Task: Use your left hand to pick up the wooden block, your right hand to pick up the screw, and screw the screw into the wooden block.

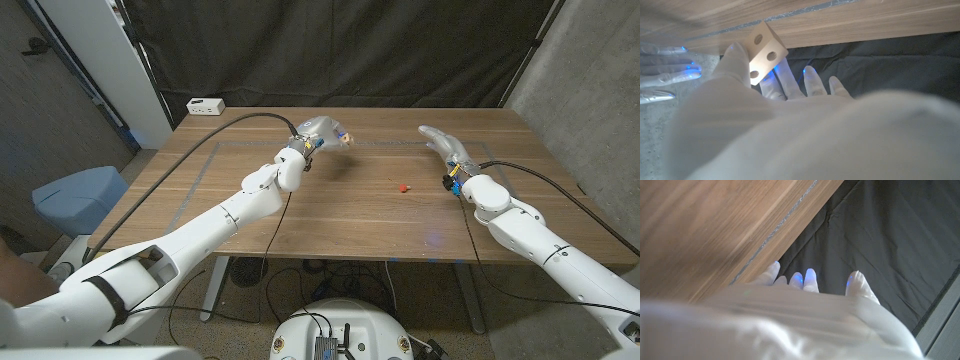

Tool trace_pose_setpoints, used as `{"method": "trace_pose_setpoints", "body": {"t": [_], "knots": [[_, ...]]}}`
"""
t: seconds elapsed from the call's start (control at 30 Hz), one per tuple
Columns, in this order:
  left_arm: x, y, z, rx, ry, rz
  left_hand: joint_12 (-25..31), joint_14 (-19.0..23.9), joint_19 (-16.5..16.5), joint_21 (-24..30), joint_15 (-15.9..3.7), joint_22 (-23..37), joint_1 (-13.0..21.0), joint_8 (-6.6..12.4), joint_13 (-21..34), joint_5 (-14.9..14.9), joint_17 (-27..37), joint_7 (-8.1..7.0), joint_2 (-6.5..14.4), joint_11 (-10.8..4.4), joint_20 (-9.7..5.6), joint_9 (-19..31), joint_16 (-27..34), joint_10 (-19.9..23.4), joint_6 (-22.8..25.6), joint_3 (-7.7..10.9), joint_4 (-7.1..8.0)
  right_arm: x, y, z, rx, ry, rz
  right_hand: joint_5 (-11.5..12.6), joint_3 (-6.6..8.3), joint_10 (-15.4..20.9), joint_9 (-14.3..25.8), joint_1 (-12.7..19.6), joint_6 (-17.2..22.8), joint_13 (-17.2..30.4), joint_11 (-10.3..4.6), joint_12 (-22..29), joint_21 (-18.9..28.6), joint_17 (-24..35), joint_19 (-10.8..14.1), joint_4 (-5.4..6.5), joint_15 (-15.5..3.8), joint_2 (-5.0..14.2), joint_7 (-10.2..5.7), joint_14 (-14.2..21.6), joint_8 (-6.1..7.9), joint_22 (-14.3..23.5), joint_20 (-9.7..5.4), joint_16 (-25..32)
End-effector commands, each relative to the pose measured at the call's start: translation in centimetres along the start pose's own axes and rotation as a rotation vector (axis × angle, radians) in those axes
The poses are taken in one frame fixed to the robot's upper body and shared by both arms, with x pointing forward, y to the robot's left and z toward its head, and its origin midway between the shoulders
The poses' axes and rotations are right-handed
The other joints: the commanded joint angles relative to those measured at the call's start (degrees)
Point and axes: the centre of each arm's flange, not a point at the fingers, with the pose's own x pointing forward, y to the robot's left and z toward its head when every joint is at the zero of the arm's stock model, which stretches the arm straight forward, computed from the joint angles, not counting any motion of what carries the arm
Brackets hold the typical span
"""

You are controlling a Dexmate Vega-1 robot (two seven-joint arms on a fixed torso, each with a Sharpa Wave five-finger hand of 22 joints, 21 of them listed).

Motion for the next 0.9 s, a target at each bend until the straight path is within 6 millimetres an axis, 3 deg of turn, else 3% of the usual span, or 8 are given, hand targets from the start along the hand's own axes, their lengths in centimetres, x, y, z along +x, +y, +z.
{"method": "trace_pose_setpoints", "body": {"t": [0.03,0.4,0.9], "knots": [[0.1,0.1,-0.1,-0.133,-0.010,-0.013,-0.3,0.7,1.9,1.0,-5.94,0.2,0.3,0.15,0.3,0.3,0.2,-0.26,0.6,-0.10,-0.64,0.2,0.3,0.6,0.3,-0.24,0.32,-0.5,-0.5,0.7,-0.138,0.013,0.014,1.6,0.98,1.1,0.2,2.2,0.9,0.2,0.08,0.1,0.5,0.1,1.9,-0.76,-0.01,0.12,-0.14,0.9,0.11,0.1,-0.01,0.3],[0.0,0.1,-0.6,-0.260,-0.009,-0.002,-0.6,0.6,1.6,0.8,-6.16,0.4,0.3,-0.05,0.4,0.2,0.3,-0.26,0.6,-0.11,-0.95,0.1,0.1,0.5,0.2,-0.44,0.32,-0.8,-1.1,1.7,-0.214,-0.008,0.024,3.8,2.07,1.7,0.3,4.8,2.8,0.3,-0.19,-0.2,0.0,0.1,2.5,-1.57,0.17,-1.54,-0.82,1.6,0.45,0.1,0.19,0.0],[0.8,-0.6,-1.0,-0.424,-0.002,-0.014,-1.1,0.3,0.7,0.4,-6.33,0.5,0.6,-0.50,0.6,0.2,0.5,-0.37,1.4,-0.12,-0.91,0.1,0.1,0.2,-0.3,-0.56,0.44,-1.3,-2.2,4.0,-0.443,0.007,0.056,3.5,2.12,0.6,0.6,7.6,4.3,0.4,-1.78,-0.9,-0.6,0.2,2.4,-1.80,0.48,-5.37,-2.32,2.1,0.89,0.1,1.39,-0.2]]}}
